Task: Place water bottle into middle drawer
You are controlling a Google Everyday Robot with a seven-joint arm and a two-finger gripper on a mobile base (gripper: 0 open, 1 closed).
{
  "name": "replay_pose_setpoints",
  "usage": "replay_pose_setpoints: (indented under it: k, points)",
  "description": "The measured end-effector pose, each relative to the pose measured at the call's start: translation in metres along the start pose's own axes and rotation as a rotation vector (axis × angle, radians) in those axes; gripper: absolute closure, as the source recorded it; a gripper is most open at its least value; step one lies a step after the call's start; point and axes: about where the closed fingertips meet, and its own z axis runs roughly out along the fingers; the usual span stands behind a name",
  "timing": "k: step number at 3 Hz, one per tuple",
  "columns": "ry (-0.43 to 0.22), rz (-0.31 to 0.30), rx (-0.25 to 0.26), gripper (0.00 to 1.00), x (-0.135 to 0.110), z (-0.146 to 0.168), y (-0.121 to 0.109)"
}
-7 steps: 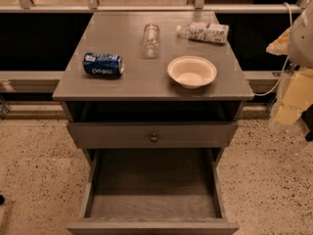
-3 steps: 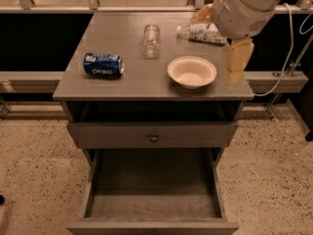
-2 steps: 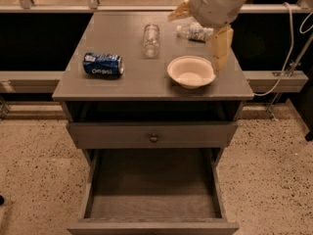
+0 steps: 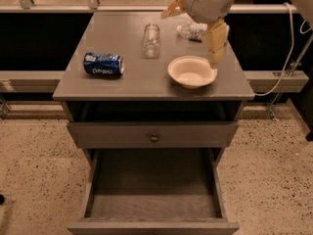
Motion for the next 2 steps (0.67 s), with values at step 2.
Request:
replay_pose_setpoints:
  k: [2]
  points:
    - [0.059, -0.293, 0.028, 0.0, 0.047, 0.002, -0.047]
